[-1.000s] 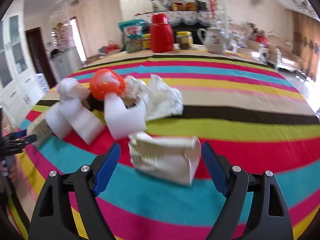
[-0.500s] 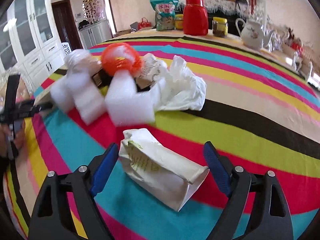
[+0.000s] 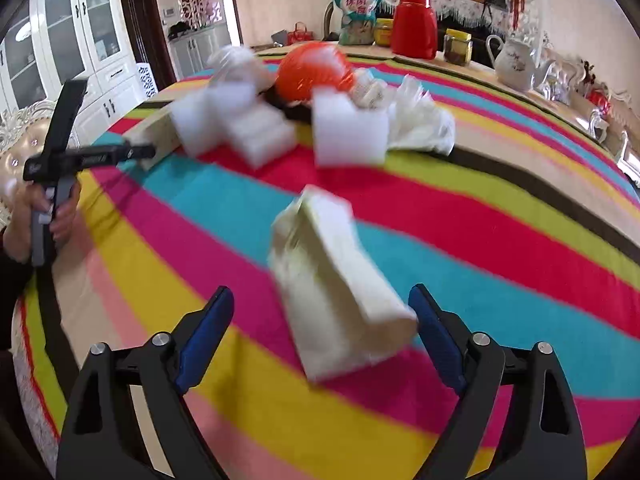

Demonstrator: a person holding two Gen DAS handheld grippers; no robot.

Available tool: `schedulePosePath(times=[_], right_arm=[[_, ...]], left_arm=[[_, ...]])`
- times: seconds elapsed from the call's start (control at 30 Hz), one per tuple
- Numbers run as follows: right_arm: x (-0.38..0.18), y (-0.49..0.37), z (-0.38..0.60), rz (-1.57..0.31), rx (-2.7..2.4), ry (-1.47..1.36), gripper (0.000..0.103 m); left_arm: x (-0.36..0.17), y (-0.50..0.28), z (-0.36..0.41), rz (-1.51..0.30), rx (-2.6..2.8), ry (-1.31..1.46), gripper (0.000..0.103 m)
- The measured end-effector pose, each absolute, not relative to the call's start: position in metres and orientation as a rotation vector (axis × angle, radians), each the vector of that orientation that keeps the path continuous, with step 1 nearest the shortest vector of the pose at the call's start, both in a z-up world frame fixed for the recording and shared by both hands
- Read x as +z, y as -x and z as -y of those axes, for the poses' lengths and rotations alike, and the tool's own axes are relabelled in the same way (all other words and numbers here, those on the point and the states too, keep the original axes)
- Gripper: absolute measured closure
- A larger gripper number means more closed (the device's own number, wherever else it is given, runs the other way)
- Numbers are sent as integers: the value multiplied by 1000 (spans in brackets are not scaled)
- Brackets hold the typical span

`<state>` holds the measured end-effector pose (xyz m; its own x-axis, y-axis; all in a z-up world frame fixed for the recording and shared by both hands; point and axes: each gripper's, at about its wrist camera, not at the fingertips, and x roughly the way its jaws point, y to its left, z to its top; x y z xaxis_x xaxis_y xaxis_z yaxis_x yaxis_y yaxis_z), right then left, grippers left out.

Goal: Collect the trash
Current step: 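Grasp the small cardboard box with the left tool while the right tool grasps the paper bag, then carry both items to the pink bin and open both tools over it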

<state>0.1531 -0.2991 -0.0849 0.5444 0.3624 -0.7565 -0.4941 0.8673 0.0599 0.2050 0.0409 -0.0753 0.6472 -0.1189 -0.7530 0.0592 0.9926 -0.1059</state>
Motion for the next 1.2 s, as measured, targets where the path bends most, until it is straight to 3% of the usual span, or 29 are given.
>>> schedulePosePath(times=[0.07, 0.23, 0.3, 0.4, 0.43, 0.47, 0.5, 1.2], right_arm=[[-84, -144, 297, -854, 496, 151, 41], [-82, -140, 292, -836, 455, 118, 43], [-83, -141, 291, -841, 424, 105, 57], [-80, -137, 288, -824, 383, 106, 60], [-80, -135, 287, -817, 383, 100, 69], [-77, -132, 287, -794, 375, 91, 85], [-73, -129, 289, -789, 370, 73, 90], [-40, -83, 217, -628, 499, 13, 93]], left_arm=[[-74, -203, -41, -850, -102, 70, 52], [-73, -204, -42, -840, -98, 82, 53], [-72, -203, -44, -832, -97, 95, 53], [-69, -196, -52, -817, -81, 121, 53], [-69, -194, -54, -814, -80, 127, 53], [-68, -189, -57, -808, -79, 129, 53], [-66, -184, -58, -801, -72, 126, 54], [-21, -61, -71, -594, -17, 98, 53]])
